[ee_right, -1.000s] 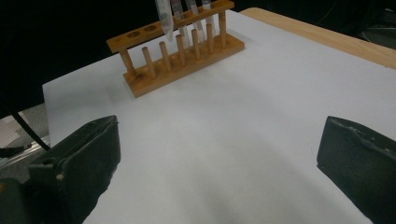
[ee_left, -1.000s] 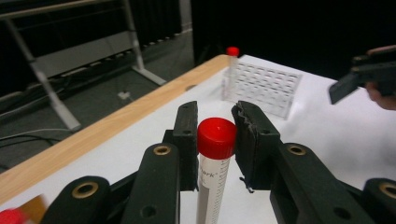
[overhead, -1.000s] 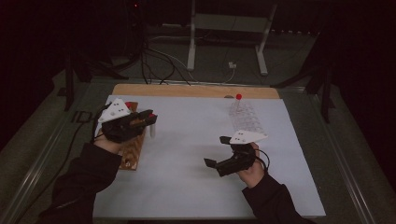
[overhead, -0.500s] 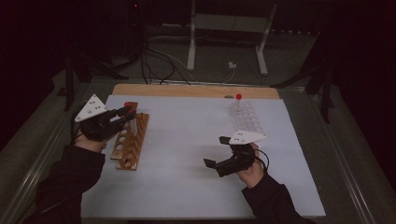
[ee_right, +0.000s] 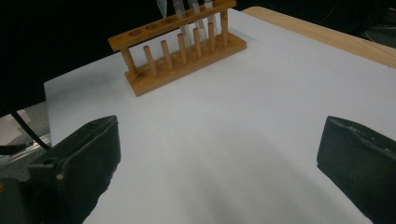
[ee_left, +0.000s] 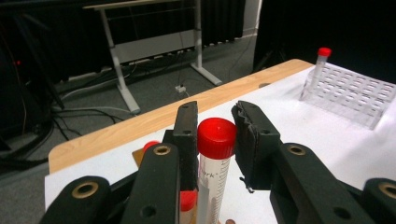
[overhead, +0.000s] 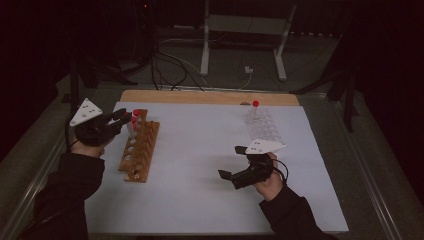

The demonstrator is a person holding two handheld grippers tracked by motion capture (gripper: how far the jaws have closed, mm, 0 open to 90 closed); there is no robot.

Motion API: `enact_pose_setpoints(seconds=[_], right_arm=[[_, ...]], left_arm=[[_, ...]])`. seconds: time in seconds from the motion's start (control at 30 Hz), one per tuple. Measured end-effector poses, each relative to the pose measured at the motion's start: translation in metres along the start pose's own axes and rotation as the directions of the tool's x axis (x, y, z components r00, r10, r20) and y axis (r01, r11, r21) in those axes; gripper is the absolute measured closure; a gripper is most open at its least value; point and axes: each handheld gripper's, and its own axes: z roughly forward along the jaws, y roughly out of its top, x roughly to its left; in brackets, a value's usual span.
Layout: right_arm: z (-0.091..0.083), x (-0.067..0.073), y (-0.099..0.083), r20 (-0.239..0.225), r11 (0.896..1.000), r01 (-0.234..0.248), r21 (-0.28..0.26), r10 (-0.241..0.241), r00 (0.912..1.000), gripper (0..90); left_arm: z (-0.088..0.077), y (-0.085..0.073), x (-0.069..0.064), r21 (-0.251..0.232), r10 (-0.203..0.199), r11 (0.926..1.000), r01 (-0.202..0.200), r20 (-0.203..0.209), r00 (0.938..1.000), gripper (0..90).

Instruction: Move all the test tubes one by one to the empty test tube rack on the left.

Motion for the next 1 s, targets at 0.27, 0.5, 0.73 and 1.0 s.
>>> enact_pose_setpoints(seconds=[0.27,0.5,0.73,1.0], right_arm=[[-0.001,0.0,0.0,0.003,1.0,0.001,-0.002,-0.001,1.0,0.0],[0.0,0.0,-0.001,0.001,1.0,0.002,0.003,-0.002,1.0,0.0],[-0.001,0.0,-0.001,-0.002,1.0,0.001,0.002,-0.001,1.0,0.0],[-0.001,-0.001,-0.001,0.0,1.0,0.001,0.002,-0.001,1.0,0.0]], left_arm=[[0.009,-0.022,0.006,0.035,-0.035,0.9988,0.035,-0.014,0.9993,72.1],[0.015,-0.039,0.006,0.069,-0.055,0.9961,0.056,-0.014,0.9984,72.1],[0.02,-0.049,0.005,0.093,-0.064,0.9935,0.066,-0.019,0.9978,72.0],[0.019,-0.061,0.004,0.108,-0.066,0.9917,0.068,-0.022,0.9976,71.9]])
